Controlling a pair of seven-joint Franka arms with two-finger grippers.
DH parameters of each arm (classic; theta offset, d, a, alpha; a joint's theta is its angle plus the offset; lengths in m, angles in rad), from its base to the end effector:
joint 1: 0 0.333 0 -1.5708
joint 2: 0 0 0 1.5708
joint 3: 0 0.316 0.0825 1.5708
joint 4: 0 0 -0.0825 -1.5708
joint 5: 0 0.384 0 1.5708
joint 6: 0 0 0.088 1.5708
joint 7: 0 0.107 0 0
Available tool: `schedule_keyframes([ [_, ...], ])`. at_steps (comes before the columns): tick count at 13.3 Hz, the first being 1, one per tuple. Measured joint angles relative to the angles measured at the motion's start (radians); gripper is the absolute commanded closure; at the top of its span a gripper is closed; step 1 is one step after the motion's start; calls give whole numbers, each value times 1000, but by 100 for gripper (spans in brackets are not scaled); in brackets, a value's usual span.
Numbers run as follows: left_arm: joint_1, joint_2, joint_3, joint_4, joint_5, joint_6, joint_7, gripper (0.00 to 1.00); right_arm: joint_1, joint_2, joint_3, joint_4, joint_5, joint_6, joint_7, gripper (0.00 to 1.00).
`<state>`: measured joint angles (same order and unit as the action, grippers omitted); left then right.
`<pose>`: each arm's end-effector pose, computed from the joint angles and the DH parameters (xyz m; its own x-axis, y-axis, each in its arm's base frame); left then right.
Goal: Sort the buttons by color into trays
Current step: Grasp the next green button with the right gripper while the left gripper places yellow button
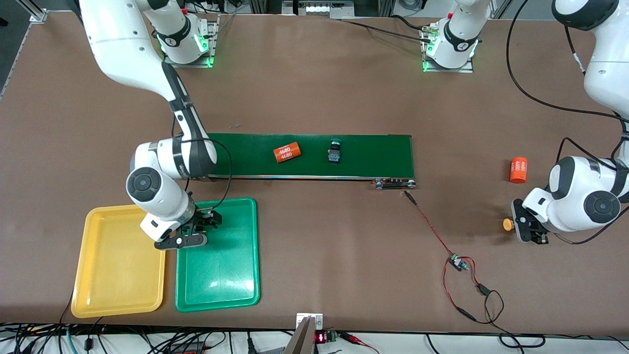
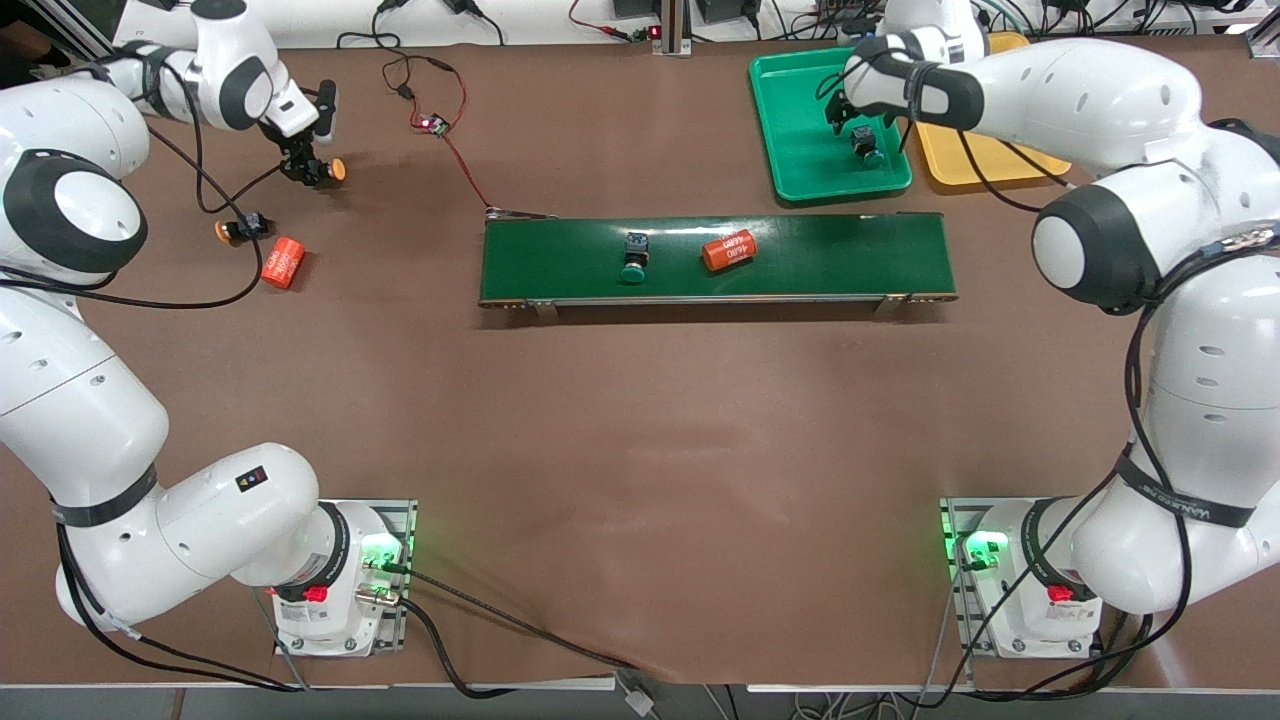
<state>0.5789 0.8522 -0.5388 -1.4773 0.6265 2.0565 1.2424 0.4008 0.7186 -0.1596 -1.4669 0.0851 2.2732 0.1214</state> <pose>0.6914 0.1234 0.2059 0.1494 -0.9780 -0.1456 -0.9817 -0.1643 0.0963 0.7018 0.1971 0.2684 0.9886 0.1122 0.1007 0.1105 -0.9936 0.0228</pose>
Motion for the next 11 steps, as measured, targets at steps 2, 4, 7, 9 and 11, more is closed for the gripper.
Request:
schedule_keyframes([
  [2, 1, -42, -82, 4, -6, -179, -182, 80, 39, -34, 4, -1, 0, -39, 65, 0],
  [4, 1, -71, -167, 3, -37, -320, -387, 80, 84, -64, 5, -1, 1, -102, 143, 0],
  [7, 5, -74, -256, -9, -122, -430, -686, 80, 170, -115, 9, -1, 3, -192, 304, 0],
  [9, 21, -72, -325, -44, -157, -459, -907, 80, 244, -125, 11, -3, 3, -205, 396, 0],
  [11, 40, -70, -427, -106, -167, -461, -1182, 80, 310, -123, 12, -14, 3, -206, 450, 0],
])
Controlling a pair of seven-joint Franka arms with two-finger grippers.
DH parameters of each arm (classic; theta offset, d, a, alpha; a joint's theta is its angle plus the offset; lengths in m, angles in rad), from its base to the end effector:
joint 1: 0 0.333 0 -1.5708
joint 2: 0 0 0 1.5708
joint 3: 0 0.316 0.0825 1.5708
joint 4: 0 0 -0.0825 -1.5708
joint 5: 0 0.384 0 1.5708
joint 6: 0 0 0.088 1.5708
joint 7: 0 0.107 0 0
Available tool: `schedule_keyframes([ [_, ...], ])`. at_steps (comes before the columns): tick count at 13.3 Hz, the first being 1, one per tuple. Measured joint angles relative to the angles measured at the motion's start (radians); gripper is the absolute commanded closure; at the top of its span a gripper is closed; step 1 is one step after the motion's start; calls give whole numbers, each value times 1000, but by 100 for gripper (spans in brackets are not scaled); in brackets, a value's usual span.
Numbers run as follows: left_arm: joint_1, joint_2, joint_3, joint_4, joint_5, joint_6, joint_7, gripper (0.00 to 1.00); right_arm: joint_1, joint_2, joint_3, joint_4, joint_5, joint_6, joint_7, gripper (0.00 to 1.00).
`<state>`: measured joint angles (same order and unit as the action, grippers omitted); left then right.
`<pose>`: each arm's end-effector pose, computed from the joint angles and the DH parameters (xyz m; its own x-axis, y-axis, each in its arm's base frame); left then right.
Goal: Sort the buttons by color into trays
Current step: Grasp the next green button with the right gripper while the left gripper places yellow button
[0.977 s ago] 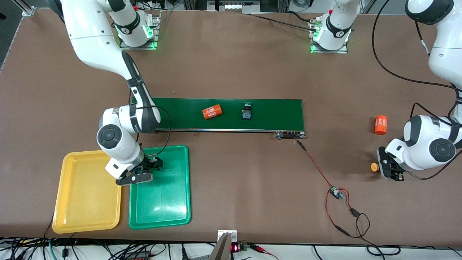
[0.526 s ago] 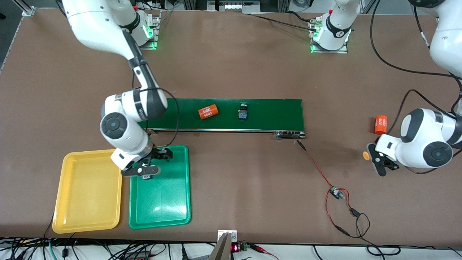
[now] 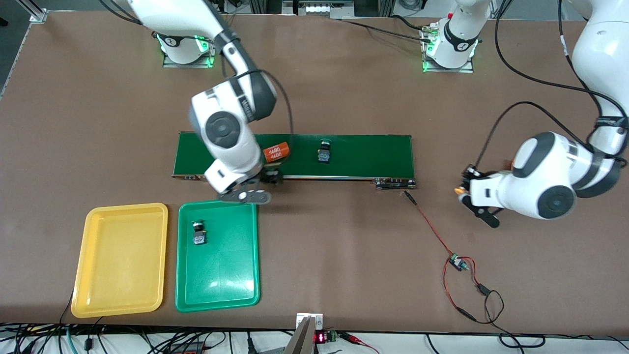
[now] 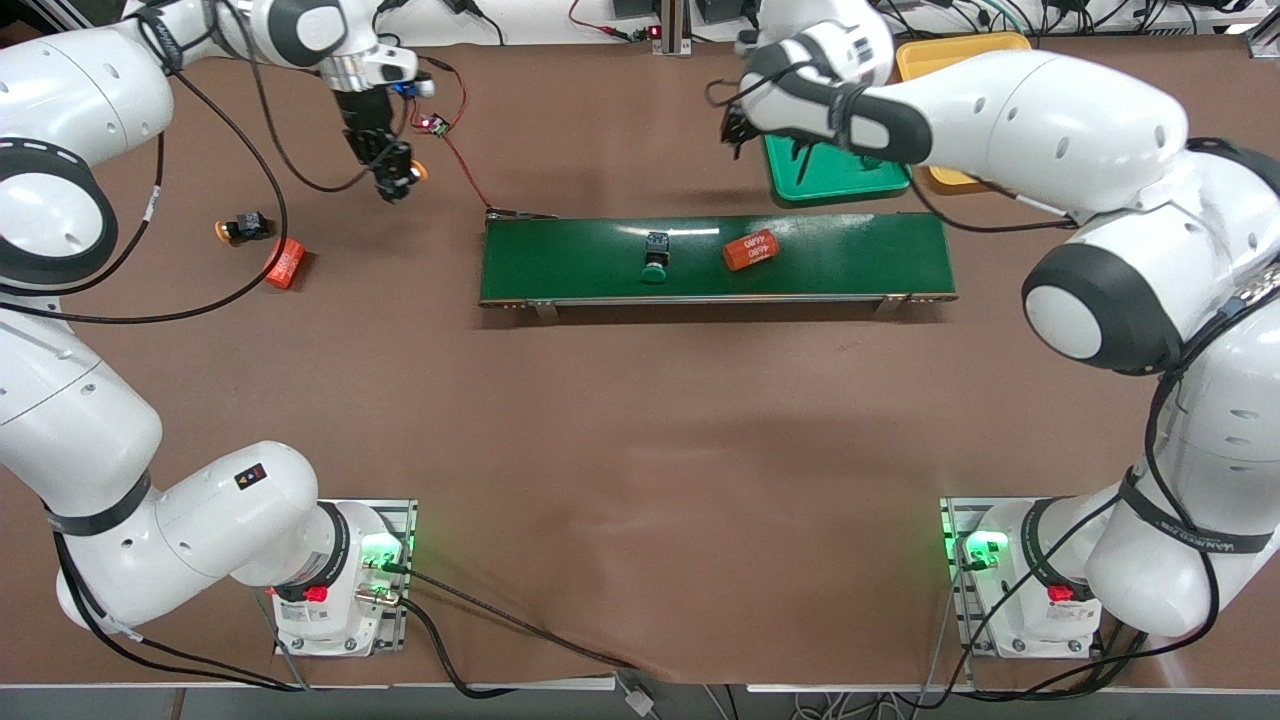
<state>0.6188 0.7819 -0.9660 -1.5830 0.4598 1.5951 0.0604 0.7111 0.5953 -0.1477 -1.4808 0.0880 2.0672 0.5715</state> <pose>0.6270 -0.0834 0.2949 0.7847 -0.4941 -0.3744 -0.4378 -0.8692 0.2298 0.5870 0.3970 0.3303 0.9997 -0.0251 0.0012 -0.0251 -0.9997 0.0056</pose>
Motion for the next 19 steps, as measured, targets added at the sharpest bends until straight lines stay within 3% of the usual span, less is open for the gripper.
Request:
schedule_keyframes([
  [3, -32, 0, -118, -73, -2, 7, -382, 80, 62, 3, 0, -13, 0, 0, 75, 0],
  [9, -122, 9, -123, -226, -2, 262, -753, 80, 161, 21, 1, -24, 0, 0, 214, 0],
  [11, -147, 23, -123, -245, -2, 309, -840, 75, 171, 35, 1, -30, 0, 0, 201, 0],
  [12, -165, 30, -123, -248, -2, 328, -877, 65, 171, 43, -1, -34, 0, 0, 183, 0],
  [13, -182, 34, -123, -249, -2, 339, -905, 40, 171, 51, -2, -39, 0, 0, 167, 0],
  [14, -194, 37, -122, -249, -2, 343, -920, 4, 171, 57, -2, -41, 0, 0, 160, 0],
  [15, -202, 38, -122, -249, -2, 344, -928, 0, 172, 61, -2, -41, 0, 1, 158, 0],
  [19, -189, 37, -120, -229, -2, 309, -932, 0, 174, 64, -2, -41, 0, 2, 157, 0],
])
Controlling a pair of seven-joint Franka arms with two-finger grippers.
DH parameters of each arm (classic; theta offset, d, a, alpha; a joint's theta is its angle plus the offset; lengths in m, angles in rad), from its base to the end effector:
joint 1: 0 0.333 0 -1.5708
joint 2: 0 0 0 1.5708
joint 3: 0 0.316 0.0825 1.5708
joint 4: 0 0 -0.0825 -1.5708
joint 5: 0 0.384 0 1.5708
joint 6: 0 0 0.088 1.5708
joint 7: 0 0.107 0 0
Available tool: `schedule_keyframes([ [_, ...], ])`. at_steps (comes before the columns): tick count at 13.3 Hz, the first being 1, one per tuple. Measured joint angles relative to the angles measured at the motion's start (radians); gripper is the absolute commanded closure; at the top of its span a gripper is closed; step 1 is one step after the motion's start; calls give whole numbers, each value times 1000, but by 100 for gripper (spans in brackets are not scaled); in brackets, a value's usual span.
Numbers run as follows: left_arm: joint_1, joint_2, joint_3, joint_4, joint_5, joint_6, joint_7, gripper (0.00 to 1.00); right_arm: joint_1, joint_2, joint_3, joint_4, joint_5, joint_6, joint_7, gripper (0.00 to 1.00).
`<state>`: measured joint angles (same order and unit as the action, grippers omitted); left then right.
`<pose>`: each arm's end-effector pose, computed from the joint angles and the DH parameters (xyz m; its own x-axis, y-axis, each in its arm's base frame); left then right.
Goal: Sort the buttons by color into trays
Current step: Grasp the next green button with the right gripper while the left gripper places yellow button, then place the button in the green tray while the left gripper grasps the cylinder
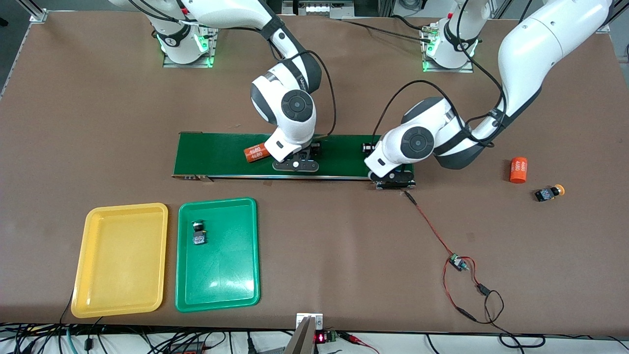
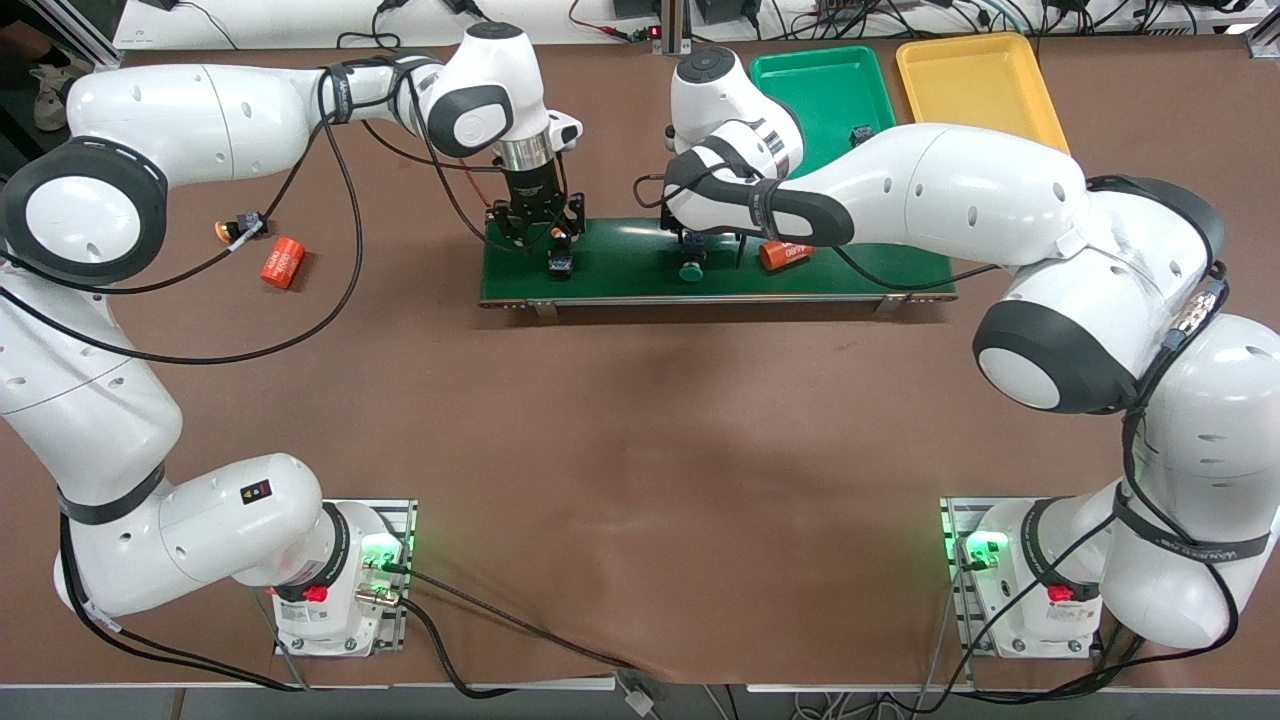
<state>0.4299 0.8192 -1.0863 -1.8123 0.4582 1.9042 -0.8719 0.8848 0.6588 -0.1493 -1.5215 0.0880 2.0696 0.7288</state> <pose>0.5307 -0.2994 0.2624 0.9257 0.0310 -0.3770 0.0549 -0.9971 0.0527 0.5030 0.4823 0.2679 0.9978 -0.0159 -0.0639 -0.0106 -0.9966 0.0821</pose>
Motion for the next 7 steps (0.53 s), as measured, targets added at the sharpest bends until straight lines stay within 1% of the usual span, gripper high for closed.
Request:
schedule_keyframes([
  [2, 14, -1, -1, 50, 0, -86, 1, 0, 0, 1, 0, 0, 0, 0, 0, 0],
  [4, 31, -4, -3, 130, 1, -201, 37, 0, 0, 6, 0, -2, 0, 0, -7, 1],
  [5, 42, -7, -2, 172, 2, -261, 77, 0, -1, 14, -1, -5, 0, 0, -22, 6],
  [6, 63, -11, 0, 211, 3, -312, 126, 0, -2, 26, -3, -7, 0, 2, -38, 22],
  [7, 92, -14, 1, 241, 6, -346, 167, 0, -3, 36, -5, -7, 0, 4, -45, 54],
])
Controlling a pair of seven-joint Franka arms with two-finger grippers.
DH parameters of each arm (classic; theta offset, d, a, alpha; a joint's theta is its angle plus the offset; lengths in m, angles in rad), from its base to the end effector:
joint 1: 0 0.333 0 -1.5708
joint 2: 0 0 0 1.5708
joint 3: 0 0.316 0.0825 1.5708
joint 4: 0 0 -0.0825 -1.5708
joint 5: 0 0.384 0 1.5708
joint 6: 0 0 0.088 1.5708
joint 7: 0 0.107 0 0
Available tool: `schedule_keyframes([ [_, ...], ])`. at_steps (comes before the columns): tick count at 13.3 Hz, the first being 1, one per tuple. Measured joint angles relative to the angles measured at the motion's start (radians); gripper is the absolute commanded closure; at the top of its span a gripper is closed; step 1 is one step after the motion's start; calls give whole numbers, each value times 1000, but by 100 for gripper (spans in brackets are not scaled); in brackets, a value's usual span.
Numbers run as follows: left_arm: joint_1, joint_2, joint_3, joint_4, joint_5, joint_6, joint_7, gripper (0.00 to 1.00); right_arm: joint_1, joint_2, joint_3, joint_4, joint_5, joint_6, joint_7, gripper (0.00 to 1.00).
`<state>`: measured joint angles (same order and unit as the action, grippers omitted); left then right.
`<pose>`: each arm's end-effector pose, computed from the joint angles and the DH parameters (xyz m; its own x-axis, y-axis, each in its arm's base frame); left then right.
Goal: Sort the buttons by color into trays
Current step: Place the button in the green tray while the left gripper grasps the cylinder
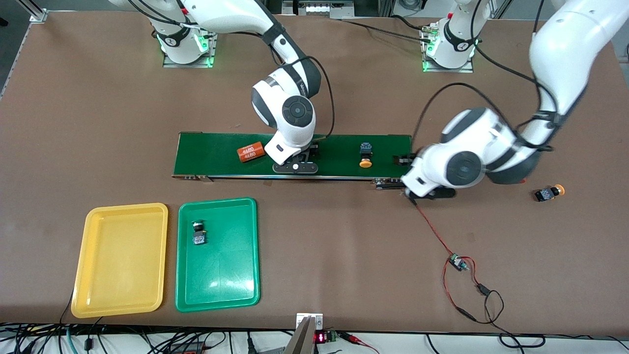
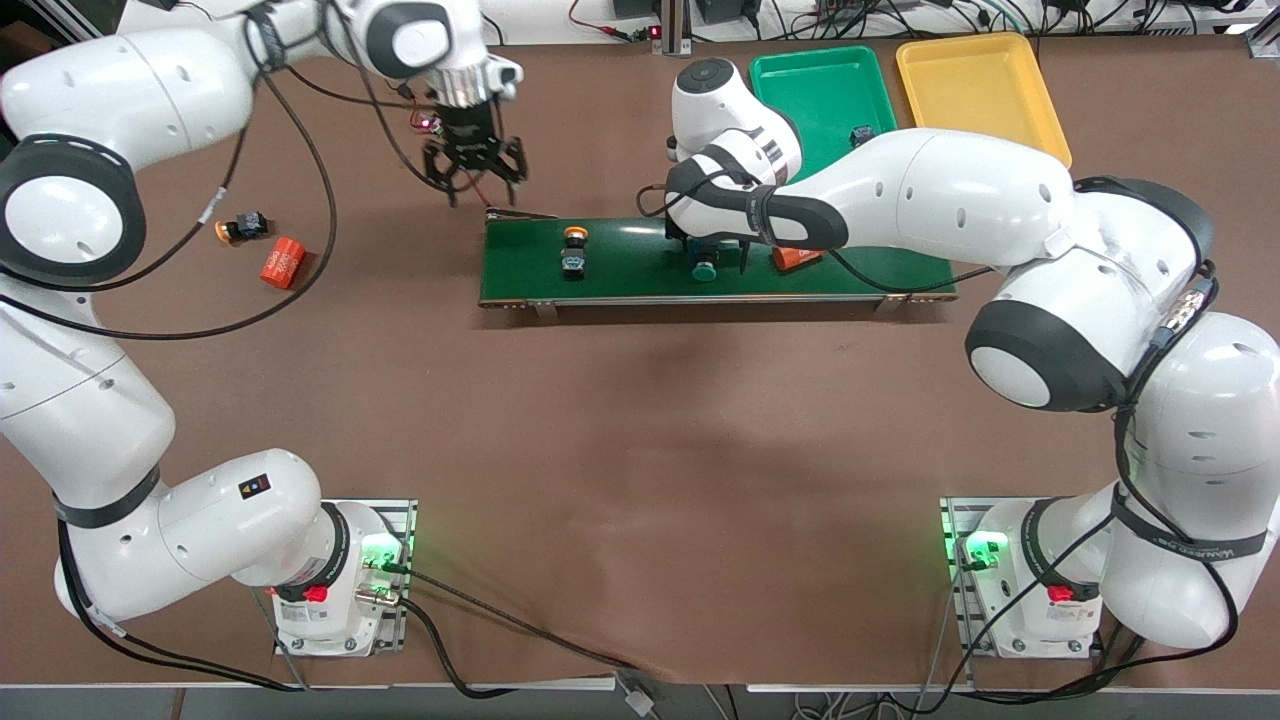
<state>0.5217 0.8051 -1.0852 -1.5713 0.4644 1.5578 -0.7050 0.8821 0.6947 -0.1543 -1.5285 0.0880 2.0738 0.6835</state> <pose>0.6018 -0.1922 0.3250 0.8994 0.0543 -0.4338 0.0467 -0.9985 -0.0281 0.5037 0.4755 0.2407 0.9957 0.0196 -0.0905 0.0295 -0.9935 0.1101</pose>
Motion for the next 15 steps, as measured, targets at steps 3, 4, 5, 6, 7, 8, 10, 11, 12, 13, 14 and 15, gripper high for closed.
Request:
schedule_keyframes([
  [3, 117, 2, 7, 22, 60, -38, 67, 0, -1, 5, -1, 1, 5, 1, -3, 90],
  [4, 145, 4, 12, 21, 92, -44, 105, 0, -1, 3, -2, 2, 25, 1, -3, 93],
  [5, 162, 4, 26, 21, 119, -52, 151, 0, -1, 1, -5, 4, 60, 1, -3, 97],
  [6, 169, 4, 51, 20, 140, -55, 201, 0, -2, -4, -10, 9, 95, 1, -5, 98],
  [7, 172, 5, 83, 20, 164, -55, 247, 0, -5, -12, -14, 16, 115, 2, -7, 100],
  [8, 173, 5, 118, 20, 189, -55, 281, 0, -10, -23, -18, 25, 122, 2, -7, 100],
  [10, 179, 7, 160, 20, 226, -54, 318, 0, -31, -46, -39, 37, 123, 1, -7, 100],
  [11, 182, 8, 163, 20, 236, -54, 324, 0, -47, -53, -63, 45, 123, 1, -9, 100],
  [12, 181, 7, 162, 20, 240, -54, 325, 0, -69, -56, -91, 54, 123, 2, -25, 100],
  [13, 180, 7, 162, 20, 241, -54, 325, 0, -99, -57, -113, 67, 123, 2, -55, 100],
  [14, 179, 7, 166, 17, 242, -59, 325, 0, -135, -57, -124, 80, 123, 3, -92, 100],
  [15, 184, 7, 181, 7, 242, -68, 327, 0, -171, -57, -126, 94, 123, 5, -135, 100],
])
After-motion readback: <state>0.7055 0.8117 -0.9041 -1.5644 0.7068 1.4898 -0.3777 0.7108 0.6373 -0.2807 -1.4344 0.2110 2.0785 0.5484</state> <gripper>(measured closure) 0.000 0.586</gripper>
